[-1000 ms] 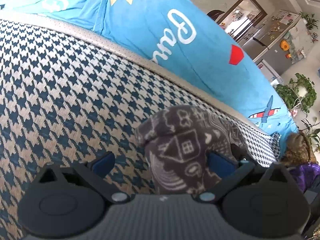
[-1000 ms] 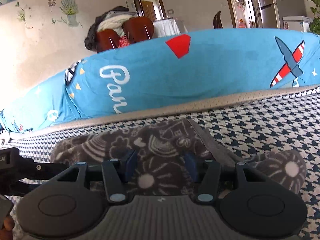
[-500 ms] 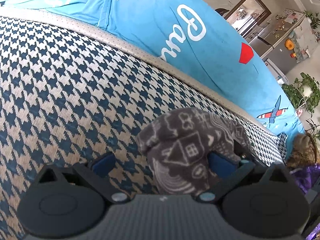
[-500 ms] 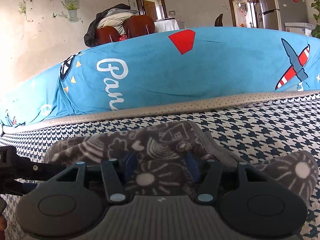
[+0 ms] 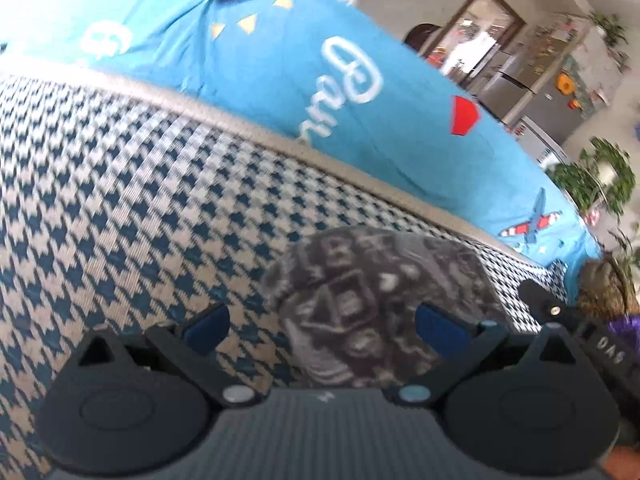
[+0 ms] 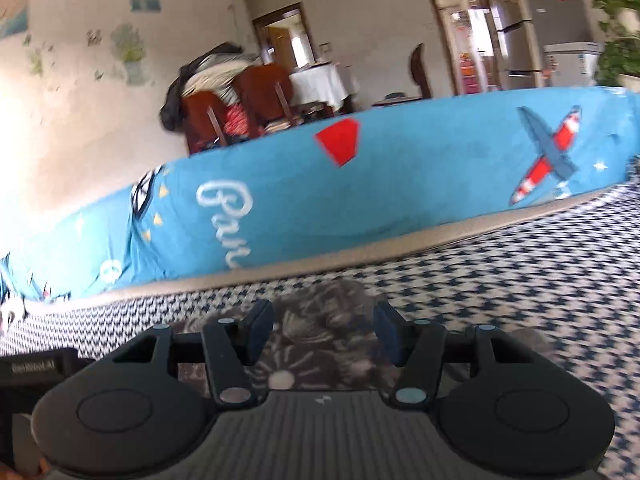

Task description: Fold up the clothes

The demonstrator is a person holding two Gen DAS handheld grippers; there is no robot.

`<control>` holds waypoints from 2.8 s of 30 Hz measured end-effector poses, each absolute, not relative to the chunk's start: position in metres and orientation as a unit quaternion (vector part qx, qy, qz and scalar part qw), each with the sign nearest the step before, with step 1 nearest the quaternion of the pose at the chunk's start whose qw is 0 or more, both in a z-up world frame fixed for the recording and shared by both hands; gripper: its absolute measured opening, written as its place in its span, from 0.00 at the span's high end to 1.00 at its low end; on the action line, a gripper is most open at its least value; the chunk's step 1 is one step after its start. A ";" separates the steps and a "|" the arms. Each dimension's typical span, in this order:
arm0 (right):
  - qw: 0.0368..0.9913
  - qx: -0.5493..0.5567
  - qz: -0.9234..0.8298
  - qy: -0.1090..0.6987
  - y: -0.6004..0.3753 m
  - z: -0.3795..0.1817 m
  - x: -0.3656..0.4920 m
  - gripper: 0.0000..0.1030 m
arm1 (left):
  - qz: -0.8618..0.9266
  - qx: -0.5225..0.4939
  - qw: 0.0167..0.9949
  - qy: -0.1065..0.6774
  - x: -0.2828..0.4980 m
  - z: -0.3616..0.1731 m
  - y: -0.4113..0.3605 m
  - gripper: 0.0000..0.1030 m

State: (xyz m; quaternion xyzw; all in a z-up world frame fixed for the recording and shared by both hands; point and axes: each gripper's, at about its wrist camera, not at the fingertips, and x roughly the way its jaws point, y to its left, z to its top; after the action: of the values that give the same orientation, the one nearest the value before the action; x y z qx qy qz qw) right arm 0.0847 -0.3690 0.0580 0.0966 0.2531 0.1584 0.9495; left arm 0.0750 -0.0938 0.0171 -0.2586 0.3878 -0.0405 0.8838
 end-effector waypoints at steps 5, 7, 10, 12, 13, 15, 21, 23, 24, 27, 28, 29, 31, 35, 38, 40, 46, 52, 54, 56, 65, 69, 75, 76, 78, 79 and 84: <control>0.941 0.129 0.137 0.281 -0.387 0.061 0.058 0.46 | -0.066 -0.221 0.893 0.387 0.059 0.028 -0.113 0.00; 0.935 0.126 0.133 0.302 -0.387 0.057 0.048 0.46 | -0.075 -0.206 0.895 0.388 0.053 0.031 -0.120 0.00; 0.931 0.121 0.136 0.316 -0.385 0.052 0.035 0.46 | -0.076 -0.196 0.894 0.395 0.050 0.024 -0.125 0.00; 0.928 0.110 0.138 0.329 -0.381 0.046 0.033 0.46 | -0.075 -0.191 0.893 0.400 0.049 0.019 -0.128 0.00; 0.926 0.102 0.138 0.336 -0.378 0.042 0.034 0.46 | -0.075 -0.189 0.893 0.402 0.049 0.016 -0.129 0.00; 0.924 0.084 0.135 0.349 -0.370 0.034 0.036 0.46 | -0.075 -0.184 0.892 0.407 0.048 0.011 -0.131 0.00; 0.926 0.030 0.124 0.355 -0.351 0.018 0.043 0.42 | -0.074 -0.170 0.888 0.421 0.045 -0.005 -0.138 0.00; 0.926 0.044 0.127 0.353 -0.355 0.020 0.043 0.42 | -0.072 -0.172 0.886 0.425 0.045 -0.005 -0.138 0.00; 0.927 0.056 0.130 0.348 -0.358 0.022 0.042 0.42 | -0.071 -0.174 0.885 0.426 0.045 -0.004 -0.138 0.00; 0.936 0.088 0.132 0.315 -0.372 0.036 0.035 0.42 | -0.071 -0.176 0.884 0.426 0.043 0.003 -0.138 0.00; 0.940 0.090 0.129 0.302 -0.376 0.040 0.032 0.42 | -0.072 -0.176 0.885 0.425 0.043 0.006 -0.138 0.00; 0.944 0.089 0.125 0.292 -0.379 0.043 0.029 0.42 | -0.074 -0.174 0.886 0.423 0.041 0.009 -0.139 0.00; 0.946 0.088 0.113 0.290 -0.384 0.044 0.030 0.42 | -0.080 -0.170 0.887 0.422 0.040 0.013 -0.143 0.00; 0.933 0.091 0.073 0.342 -0.391 0.029 0.045 0.42 | -0.085 -0.147 0.886 0.431 0.038 0.012 -0.155 0.00; 0.930 0.094 0.062 0.350 -0.391 0.024 0.050 0.42 | -0.085 -0.140 0.884 0.438 0.040 0.005 -0.158 0.00; 0.928 0.096 0.058 0.355 -0.391 0.022 0.053 0.41 | -0.087 -0.146 0.881 0.442 0.042 0.002 -0.157 0.00; 0.926 0.104 0.056 0.358 -0.390 0.018 0.057 0.33 | -0.088 -0.145 0.882 0.441 0.040 -0.002 -0.159 0.00; 0.929 0.106 0.054 0.351 -0.384 0.027 0.052 0.28 | -0.072 -0.124 0.886 0.441 0.035 0.009 -0.164 0.00; 0.928 0.112 0.057 0.351 -0.382 0.032 0.048 0.27 | -0.070 -0.113 0.889 0.439 0.031 0.014 -0.167 0.00; 0.925 0.129 0.058 0.353 -0.381 0.036 0.045 0.25 | -0.068 -0.104 0.891 0.437 0.027 0.018 -0.169 0.00; 0.912 0.164 0.053 0.373 -0.376 0.047 0.035 0.23 | -0.059 -0.083 0.898 0.428 0.008 0.028 -0.167 0.00; 0.910 0.163 0.057 0.376 -0.372 0.049 0.027 0.22 | -0.057 -0.085 0.898 0.428 0.001 0.029 -0.164 0.00; 0.905 0.160 0.059 0.389 -0.370 0.049 0.017 0.22 | -0.053 -0.095 0.895 0.432 -0.015 0.027 -0.159 0.00; 0.904 0.159 0.059 0.392 -0.370 0.048 0.016 0.22 | -0.053 -0.097 0.895 0.433 -0.018 0.027 -0.159 0.00; 0.903 0.159 0.060 0.396 -0.370 0.048 0.013 0.22 | -0.051 -0.101 0.894 0.434 -0.027 0.024 -0.159 0.00; 0.902 0.159 0.060 0.397 -0.371 0.048 0.011 0.22 | -0.050 -0.102 0.893 0.435 -0.032 0.023 -0.160 0.00; 0.900 0.156 0.064 0.402 -0.376 0.046 0.002 0.22 | -0.046 -0.106 0.887 0.447 -0.055 0.013 -0.168 0.00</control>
State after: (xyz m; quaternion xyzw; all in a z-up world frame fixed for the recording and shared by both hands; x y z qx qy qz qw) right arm 0.0021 -0.3762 0.0462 0.1560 0.4024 0.0642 0.8998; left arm -0.0549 -0.1681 0.0125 -0.1056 0.4468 -0.0465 0.8872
